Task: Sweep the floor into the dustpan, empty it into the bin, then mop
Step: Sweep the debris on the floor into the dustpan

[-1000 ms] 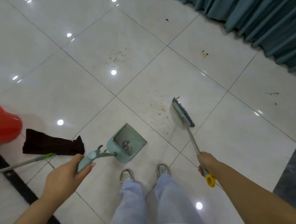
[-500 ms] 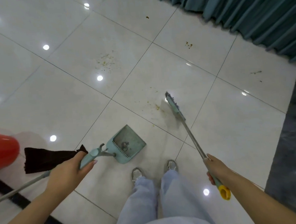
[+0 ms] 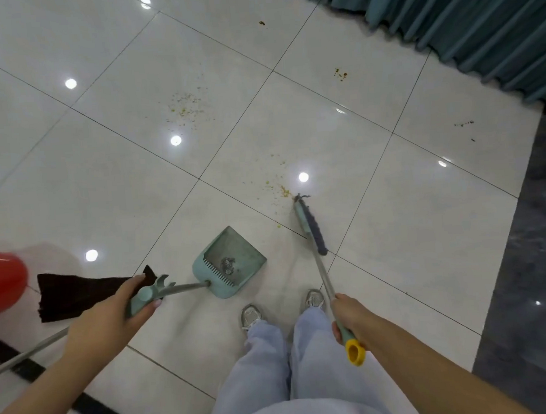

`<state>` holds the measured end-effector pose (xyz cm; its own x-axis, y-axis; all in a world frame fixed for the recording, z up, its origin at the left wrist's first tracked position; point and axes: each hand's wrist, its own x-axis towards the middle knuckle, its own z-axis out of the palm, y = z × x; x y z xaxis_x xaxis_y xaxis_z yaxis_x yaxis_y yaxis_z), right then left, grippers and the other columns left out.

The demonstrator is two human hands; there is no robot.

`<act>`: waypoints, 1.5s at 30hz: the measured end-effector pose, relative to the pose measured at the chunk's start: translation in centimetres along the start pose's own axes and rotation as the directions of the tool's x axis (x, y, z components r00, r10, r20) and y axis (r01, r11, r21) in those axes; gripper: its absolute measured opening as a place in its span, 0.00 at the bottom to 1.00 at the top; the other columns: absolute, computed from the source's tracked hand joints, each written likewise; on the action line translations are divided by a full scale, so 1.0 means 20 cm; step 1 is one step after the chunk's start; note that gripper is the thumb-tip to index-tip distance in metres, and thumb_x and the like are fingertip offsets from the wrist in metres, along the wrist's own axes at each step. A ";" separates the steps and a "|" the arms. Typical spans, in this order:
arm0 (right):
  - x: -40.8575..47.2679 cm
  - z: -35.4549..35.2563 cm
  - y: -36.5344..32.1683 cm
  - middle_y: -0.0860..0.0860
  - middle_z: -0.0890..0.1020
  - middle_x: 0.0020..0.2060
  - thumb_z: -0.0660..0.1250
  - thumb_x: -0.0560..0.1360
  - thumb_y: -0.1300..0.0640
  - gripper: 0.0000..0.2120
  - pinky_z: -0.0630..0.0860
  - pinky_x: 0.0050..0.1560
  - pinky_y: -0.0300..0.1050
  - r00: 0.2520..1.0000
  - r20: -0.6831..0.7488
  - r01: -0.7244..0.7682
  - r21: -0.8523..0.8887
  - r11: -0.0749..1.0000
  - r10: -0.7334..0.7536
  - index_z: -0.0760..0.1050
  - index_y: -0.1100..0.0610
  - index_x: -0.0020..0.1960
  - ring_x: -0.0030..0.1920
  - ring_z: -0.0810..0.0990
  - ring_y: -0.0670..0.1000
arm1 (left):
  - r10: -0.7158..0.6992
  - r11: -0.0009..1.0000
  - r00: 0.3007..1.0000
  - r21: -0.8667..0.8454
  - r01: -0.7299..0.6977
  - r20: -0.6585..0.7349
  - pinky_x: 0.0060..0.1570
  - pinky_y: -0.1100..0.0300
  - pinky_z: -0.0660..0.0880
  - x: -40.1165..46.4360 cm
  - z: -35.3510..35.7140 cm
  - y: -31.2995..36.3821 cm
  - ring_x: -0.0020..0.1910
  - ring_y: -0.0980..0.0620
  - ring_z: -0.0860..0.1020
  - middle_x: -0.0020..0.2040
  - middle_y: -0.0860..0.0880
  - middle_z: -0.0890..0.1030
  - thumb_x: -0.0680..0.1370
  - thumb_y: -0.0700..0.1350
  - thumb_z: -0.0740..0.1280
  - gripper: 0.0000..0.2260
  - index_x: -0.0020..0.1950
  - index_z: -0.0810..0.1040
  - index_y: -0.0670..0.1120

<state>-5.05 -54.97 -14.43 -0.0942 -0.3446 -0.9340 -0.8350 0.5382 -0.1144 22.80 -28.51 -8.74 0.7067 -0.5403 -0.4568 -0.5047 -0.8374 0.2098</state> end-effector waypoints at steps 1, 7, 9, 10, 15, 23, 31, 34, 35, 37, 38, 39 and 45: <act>-0.02 0.00 -0.01 0.57 0.72 0.33 0.49 0.82 0.58 0.14 0.68 0.24 0.40 1.000 0.015 -0.002 0.013 1.000 0.002 0.70 0.56 0.60 0.24 0.69 0.50 | 0.016 1.000 1.000 0.022 -0.016 0.021 0.25 0.62 0.69 -0.01 0.00 -0.02 0.27 0.57 0.75 0.29 0.56 0.75 0.74 0.64 0.61 0.23 0.66 0.70 0.56; -0.09 -0.12 -0.03 0.57 0.72 0.32 0.55 0.81 0.53 0.10 0.68 0.20 0.34 0.993 0.100 -0.093 0.246 0.965 0.070 0.72 0.57 0.46 0.22 0.68 0.49 | 0.060 0.995 0.998 0.077 -0.062 0.033 0.24 0.63 0.70 -0.04 -0.02 -0.11 0.23 0.56 0.75 0.25 0.53 0.75 0.75 0.61 0.61 0.14 0.53 0.75 0.54; -0.09 -0.17 -0.03 0.57 0.72 0.32 0.56 0.81 0.53 0.10 0.68 0.19 0.34 0.996 0.073 -0.067 0.252 0.965 0.051 0.71 0.57 0.47 0.19 0.68 0.48 | 0.067 0.996 0.998 0.061 -0.067 0.007 0.23 0.62 0.71 -0.05 -0.01 -0.16 0.22 0.56 0.74 0.24 0.52 0.75 0.75 0.60 0.63 0.14 0.52 0.76 0.52; -0.09 -0.19 -0.03 0.57 0.72 0.32 0.56 0.81 0.53 0.09 0.68 0.19 0.34 0.998 0.054 -0.055 0.253 0.966 0.042 0.71 0.56 0.48 0.19 0.69 0.48 | 0.066 0.996 0.998 0.059 -0.066 0.007 0.23 0.62 0.72 -0.05 -0.01 -0.19 0.22 0.56 0.74 0.24 0.52 0.75 0.74 0.60 0.63 0.14 0.52 0.76 0.52; -0.08 -0.24 0.00 0.57 0.72 0.35 0.51 0.81 0.55 0.09 0.68 0.24 0.36 0.999 -0.044 0.004 0.105 0.994 0.000 0.68 0.49 0.55 0.27 0.69 0.51 | 0.000 0.997 0.999 0.073 -0.003 0.045 0.27 0.61 0.76 -0.07 0.02 -0.27 0.26 0.57 0.76 0.28 0.54 0.77 0.74 0.63 0.62 0.23 0.61 0.74 0.50; -0.04 0.06 -0.10 0.57 0.71 0.31 0.53 0.81 0.56 0.11 0.68 0.22 0.35 0.995 0.061 -0.092 0.145 0.985 0.084 0.71 0.57 0.45 0.23 0.67 0.49 | -0.081 0.997 0.997 -0.016 0.081 -0.011 0.34 0.59 0.76 -0.03 0.05 -0.09 0.42 0.54 0.78 0.51 0.52 0.80 0.74 0.63 0.64 0.27 0.66 0.72 0.49; -0.18 -0.07 -0.14 0.56 0.71 0.30 0.54 0.81 0.55 0.10 0.65 0.23 0.35 0.995 0.101 0.009 0.104 0.995 -0.020 0.72 0.53 0.46 0.22 0.67 0.49 | -0.015 0.997 0.997 -0.078 0.008 -0.081 0.49 0.54 0.76 0.11 0.04 0.08 0.55 0.50 0.78 0.58 0.50 0.79 0.77 0.61 0.61 0.23 0.67 0.73 0.49; -0.17 -0.19 -0.17 0.56 0.71 0.29 0.52 0.82 0.53 0.09 0.65 0.26 0.39 0.994 0.064 0.092 -0.011 0.996 -0.091 0.71 0.48 0.52 0.24 0.67 0.50 | 0.042 0.993 0.993 -0.104 -0.053 -0.106 0.59 0.52 0.72 0.16 0.00 0.20 0.62 0.47 0.74 0.64 0.48 0.77 0.77 0.58 0.62 0.25 0.71 0.70 0.47; -0.16 -0.23 -0.19 0.57 0.71 0.30 0.51 0.82 0.53 0.09 0.65 0.27 0.39 0.992 0.052 0.118 -0.049 0.992 -0.115 0.70 0.47 0.55 0.24 0.67 0.51 | 0.066 0.991 0.990 -0.105 -0.079 -0.126 0.61 0.53 0.70 0.17 -0.02 0.25 0.64 0.47 0.73 0.66 0.48 0.76 0.77 0.57 0.63 0.26 0.71 0.69 0.46; -0.10 -0.30 -0.27 0.57 0.71 0.31 0.51 0.82 0.55 0.11 0.66 0.27 0.39 0.986 0.028 0.165 -0.111 0.980 -0.163 0.68 0.47 0.60 0.25 0.67 0.51 | 0.098 0.987 0.982 -0.114 -0.117 -0.162 0.64 0.53 0.68 0.21 -0.06 0.34 0.67 0.47 0.71 0.69 0.48 0.73 0.78 0.56 0.63 0.26 0.72 0.68 0.45; -0.06 -0.33 -0.32 0.57 0.71 0.31 0.51 0.82 0.55 0.12 0.66 0.26 0.39 0.982 0.018 0.190 -0.146 0.971 -0.189 0.67 0.48 0.62 0.25 0.68 0.51 | 0.103 0.985 0.978 -0.121 -0.126 -0.179 0.65 0.53 0.67 0.22 -0.08 0.38 0.68 0.47 0.70 0.70 0.48 0.71 0.78 0.56 0.63 0.26 0.73 0.67 0.45; -0.02 -0.36 -0.38 0.58 0.71 0.32 0.51 0.82 0.56 0.14 0.67 0.26 0.39 0.977 0.014 0.214 -0.176 0.961 -0.215 0.67 0.49 0.64 0.25 0.68 0.52 | 0.102 0.983 0.975 -0.128 -0.128 -0.196 0.66 0.54 0.66 0.24 -0.10 0.43 0.69 0.47 0.69 0.71 0.48 0.71 0.78 0.56 0.62 0.26 0.74 0.66 0.46; 0.28 -0.47 -0.77 0.59 0.73 0.38 0.49 0.83 0.58 0.17 0.69 0.26 0.42 0.936 0.005 0.321 -0.419 0.849 -0.351 0.65 0.57 0.69 0.29 0.71 0.54 | 0.035 0.980 0.975 -0.186 -0.077 -0.218 0.67 0.54 0.64 0.34 -0.11 0.70 0.70 0.46 0.67 0.71 0.48 0.69 0.79 0.57 0.62 0.28 0.74 0.65 0.45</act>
<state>2.14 -72.43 -14.76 0.2078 -0.5076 -0.8362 -0.9667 0.0241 -0.2549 21.62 -44.12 -6.96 0.7796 -0.5745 -0.2494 -0.4568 -0.7940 0.4011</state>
